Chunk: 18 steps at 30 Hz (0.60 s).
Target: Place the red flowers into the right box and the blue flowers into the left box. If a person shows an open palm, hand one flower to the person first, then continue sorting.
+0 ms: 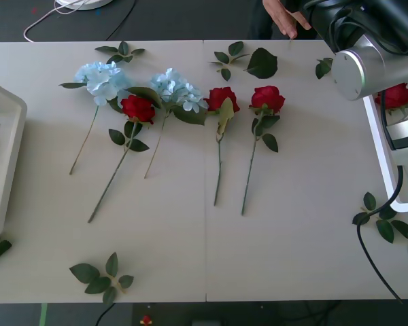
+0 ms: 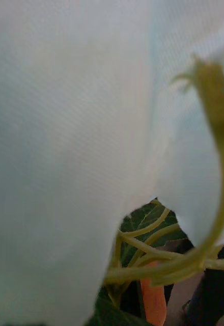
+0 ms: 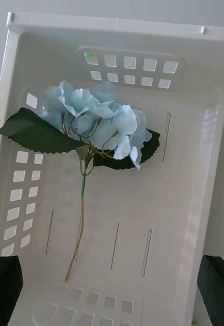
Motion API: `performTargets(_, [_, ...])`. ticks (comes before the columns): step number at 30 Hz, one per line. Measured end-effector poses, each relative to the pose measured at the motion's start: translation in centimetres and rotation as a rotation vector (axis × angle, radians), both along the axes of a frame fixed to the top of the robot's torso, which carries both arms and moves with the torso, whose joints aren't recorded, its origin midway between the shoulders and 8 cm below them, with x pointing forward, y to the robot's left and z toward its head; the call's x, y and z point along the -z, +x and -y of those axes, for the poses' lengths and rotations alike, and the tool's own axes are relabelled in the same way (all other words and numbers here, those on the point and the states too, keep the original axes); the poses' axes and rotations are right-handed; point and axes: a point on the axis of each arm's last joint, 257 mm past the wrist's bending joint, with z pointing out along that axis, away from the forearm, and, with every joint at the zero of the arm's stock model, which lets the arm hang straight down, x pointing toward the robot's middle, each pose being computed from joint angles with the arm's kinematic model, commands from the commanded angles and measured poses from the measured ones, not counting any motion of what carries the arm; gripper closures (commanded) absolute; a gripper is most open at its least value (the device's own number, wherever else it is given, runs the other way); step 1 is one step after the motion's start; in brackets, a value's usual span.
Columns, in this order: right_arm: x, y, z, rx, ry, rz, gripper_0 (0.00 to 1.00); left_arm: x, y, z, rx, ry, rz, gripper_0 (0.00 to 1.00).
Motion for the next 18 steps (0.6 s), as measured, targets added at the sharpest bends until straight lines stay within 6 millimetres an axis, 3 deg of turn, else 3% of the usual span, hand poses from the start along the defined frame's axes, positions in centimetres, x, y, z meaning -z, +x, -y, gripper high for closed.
performTargets(7, [-0.28,-0.08,-0.04,-0.003,0.004,0.011,1.0,0.0,0.0,0.0,0.0,0.0,0.0,0.0])
performTargets(8, [-0.28,-0.09,-0.05,-0.003,0.004,0.011,0.86,0.0,0.0,0.0,0.0,0.0,0.0,0.0])
performTargets(9, [-0.28,-0.09,-0.06,-0.004,0.005,0.01,0.61,0.0,0.0,0.0,0.0,0.0,0.0,0.0])
performTargets(10, [-0.27,-0.09,-0.08,-0.005,0.006,0.01,0.13,0.0,0.0,0.0,0.0,0.0,0.0,0.0])
performTargets(11, [-0.26,-0.09,-0.09,-0.006,0.007,0.009,0.0,0.0,0.0,0.0,0.0,0.0,0.0,0.0])
performTargets(18, [-0.23,-0.13,-0.22,-0.015,0.02,0.004,0.0,0.0,0.0,0.0,0.0,0.0,0.0,0.0])
